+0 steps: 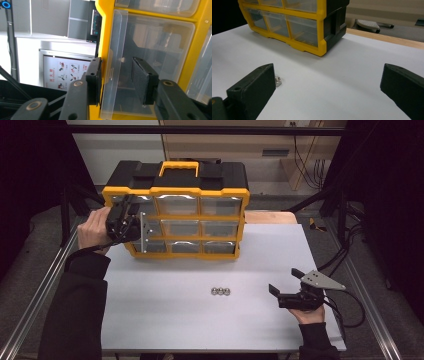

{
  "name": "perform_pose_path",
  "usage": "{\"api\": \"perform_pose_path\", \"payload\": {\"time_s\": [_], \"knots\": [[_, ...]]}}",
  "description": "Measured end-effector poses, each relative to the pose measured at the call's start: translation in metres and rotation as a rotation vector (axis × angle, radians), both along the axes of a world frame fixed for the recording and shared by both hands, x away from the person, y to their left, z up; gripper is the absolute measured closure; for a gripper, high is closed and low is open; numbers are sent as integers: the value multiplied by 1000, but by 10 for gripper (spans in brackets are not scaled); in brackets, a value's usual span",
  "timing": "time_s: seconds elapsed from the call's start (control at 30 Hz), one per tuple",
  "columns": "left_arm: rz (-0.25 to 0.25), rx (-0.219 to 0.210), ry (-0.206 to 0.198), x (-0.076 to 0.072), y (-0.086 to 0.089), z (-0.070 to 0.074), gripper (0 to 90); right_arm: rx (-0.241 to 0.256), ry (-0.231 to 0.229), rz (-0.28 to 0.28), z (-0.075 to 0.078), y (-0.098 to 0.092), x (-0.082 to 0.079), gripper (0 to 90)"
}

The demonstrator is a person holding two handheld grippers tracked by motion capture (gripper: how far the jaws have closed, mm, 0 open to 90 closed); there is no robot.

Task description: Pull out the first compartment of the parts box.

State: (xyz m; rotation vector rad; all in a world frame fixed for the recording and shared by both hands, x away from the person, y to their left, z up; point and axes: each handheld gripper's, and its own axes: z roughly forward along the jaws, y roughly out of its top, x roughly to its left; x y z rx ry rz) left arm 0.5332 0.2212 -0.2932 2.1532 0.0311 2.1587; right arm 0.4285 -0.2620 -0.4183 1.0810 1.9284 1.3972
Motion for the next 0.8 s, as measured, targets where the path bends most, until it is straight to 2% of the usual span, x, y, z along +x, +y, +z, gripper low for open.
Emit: {"api": "perform_pose_path", "payload": {"time_s": [0.33,0.57,0.8], "knots": [[13,32,-38,0,-1,-4,694,3,3,2,0,1,0,5],[21,57,-82,1,-2,-8,763,-3,1,2,-1,1,1,5],[29,86,-113,2,-2,-12,776,-2,3,0,-1,1,0,5]]}}
